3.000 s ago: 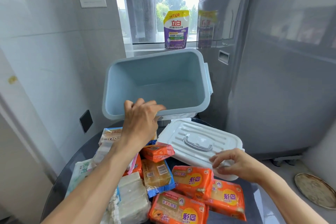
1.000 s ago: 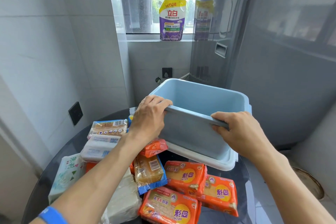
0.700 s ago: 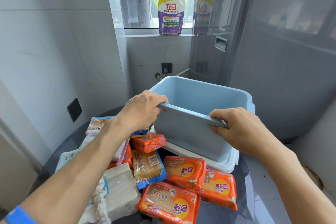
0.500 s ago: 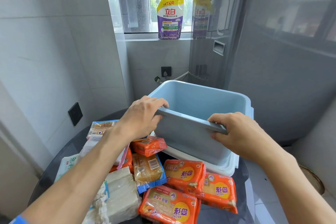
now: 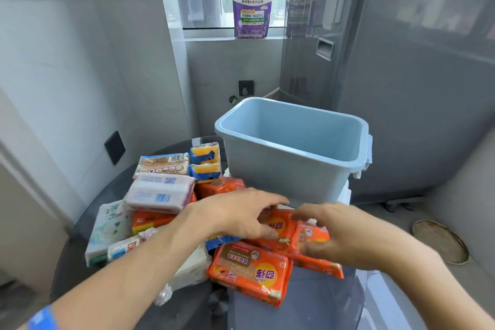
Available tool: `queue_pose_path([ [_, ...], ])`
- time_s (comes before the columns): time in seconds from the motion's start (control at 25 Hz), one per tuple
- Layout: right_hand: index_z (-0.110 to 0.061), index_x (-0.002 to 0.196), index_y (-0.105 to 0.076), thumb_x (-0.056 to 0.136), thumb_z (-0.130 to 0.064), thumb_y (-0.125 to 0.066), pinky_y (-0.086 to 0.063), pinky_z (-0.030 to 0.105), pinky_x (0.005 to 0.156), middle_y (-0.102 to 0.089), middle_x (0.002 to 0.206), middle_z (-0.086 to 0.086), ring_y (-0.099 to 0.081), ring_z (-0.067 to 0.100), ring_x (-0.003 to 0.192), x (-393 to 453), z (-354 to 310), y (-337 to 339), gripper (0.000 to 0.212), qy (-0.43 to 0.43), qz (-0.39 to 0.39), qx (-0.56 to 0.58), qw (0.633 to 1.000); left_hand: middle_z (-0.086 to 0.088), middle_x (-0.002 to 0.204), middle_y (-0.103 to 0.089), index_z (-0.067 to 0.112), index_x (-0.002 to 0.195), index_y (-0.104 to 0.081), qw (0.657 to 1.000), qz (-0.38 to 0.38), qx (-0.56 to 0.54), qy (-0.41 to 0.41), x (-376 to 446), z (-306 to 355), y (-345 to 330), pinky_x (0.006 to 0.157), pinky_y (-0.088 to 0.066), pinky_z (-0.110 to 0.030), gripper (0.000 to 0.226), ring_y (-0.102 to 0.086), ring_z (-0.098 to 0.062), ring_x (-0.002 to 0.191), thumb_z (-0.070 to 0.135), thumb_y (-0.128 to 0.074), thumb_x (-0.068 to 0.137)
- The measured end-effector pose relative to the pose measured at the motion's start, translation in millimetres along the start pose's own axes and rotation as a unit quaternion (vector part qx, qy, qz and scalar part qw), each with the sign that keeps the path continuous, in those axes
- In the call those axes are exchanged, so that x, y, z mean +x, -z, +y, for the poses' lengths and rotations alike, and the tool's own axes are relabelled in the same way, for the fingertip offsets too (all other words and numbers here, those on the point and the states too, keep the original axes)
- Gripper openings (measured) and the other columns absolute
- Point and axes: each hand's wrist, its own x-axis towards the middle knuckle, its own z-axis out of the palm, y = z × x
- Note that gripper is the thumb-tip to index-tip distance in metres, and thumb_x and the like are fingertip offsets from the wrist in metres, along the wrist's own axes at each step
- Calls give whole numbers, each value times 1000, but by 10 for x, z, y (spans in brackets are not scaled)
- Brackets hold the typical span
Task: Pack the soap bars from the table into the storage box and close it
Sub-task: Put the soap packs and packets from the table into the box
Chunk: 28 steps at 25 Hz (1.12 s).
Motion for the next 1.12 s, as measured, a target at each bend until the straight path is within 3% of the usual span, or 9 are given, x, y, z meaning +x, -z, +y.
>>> queue_pose_path([
  [0.12,-36,124,-34,75,-56,-62,-48,33,78,-62,121,-8,-59,21,104,61,-32,-178,60,-42,5,-29,999,15,142,-49,44,146,-27,998,-35,-47,-6,73,-106,-48,96,-44,-28,87,-50,-9,122,47,-78,75],
  [0.32,-40,120,-38,78,-51,-59,-51,37,76,-65,108,-8,-60,20,97,151,-20,-209,48,-53,45,-39,997,11,135,-57,37,143,-38,1000,-5,14,-6,-26,-132,-114,94,-48,-31,79,-56,-11,116,41,-79,75],
  [0.48,-41,108,-46,84,-49,-54,-40,26,57,-63,85,-17,-58,12,83,193,-143,-238,27,-21,130,-71,989,12,117,-68,35,130,-57,985,143,-96,24,-456,-430,375,92,-53,-31,57,-63,-1,103,38,-77,77],
  [0.56,-41,103,-48,85,-47,-55,-40,25,56,-59,77,-21,-55,8,76,214,-281,-245,20,13,161,-44,986,10,134,-59,39,136,-51,976,196,-35,87,-739,-716,438,99,-46,-31,71,-55,-8,119,46,-79,71],
  [0.68,-40,104,-52,85,-44,-56,-51,32,66,-62,86,-21,-59,8,79,219,-600,-348,19,87,157,-18,984,7,153,-40,43,147,-31,976,113,33,183,-1049,-997,313,111,-34,-41,94,-37,-17,138,50,-81,69],
  [0.8,-38,114,-57,83,-41,-58,-52,32,79,-65,108,-19,-58,10,98,281,-942,-506,32,187,139,-1,972,5,153,-40,45,148,-30,971,159,32,178,-1131,-1141,204,108,-37,-40,91,-39,-20,136,48,-78,70],
  [0.88,-36,131,-49,82,-45,-59,-43,34,102,-55,135,-14,-47,13,123,426,-1150,-623,51,235,101,-28,966,5,150,-45,45,146,-34,963,196,42,182,-1167,-1166,174,99,-43,-39,87,-47,-21,129,59,-72,69],
  [1.0,-29,154,-15,77,-59,-62,-8,38,120,-19,162,-3,-13,18,148,690,-1385,-800,95,229,24,-88,969,6,141,-55,40,140,-45,944,249,59,207,-1229,-1194,102,93,-46,-34,83,-56,-19,119,66,-68,65],
  [1.12,-19,149,-23,65,-73,-62,-14,41,121,-33,150,4,-29,25,140,854,-1507,-947,107,209,59,-163,962,6,134,-60,39,137,-49,936,274,31,220,-1267,-1245,85,90,-47,-33,82,-58,-18,112,69,-67,64],
])
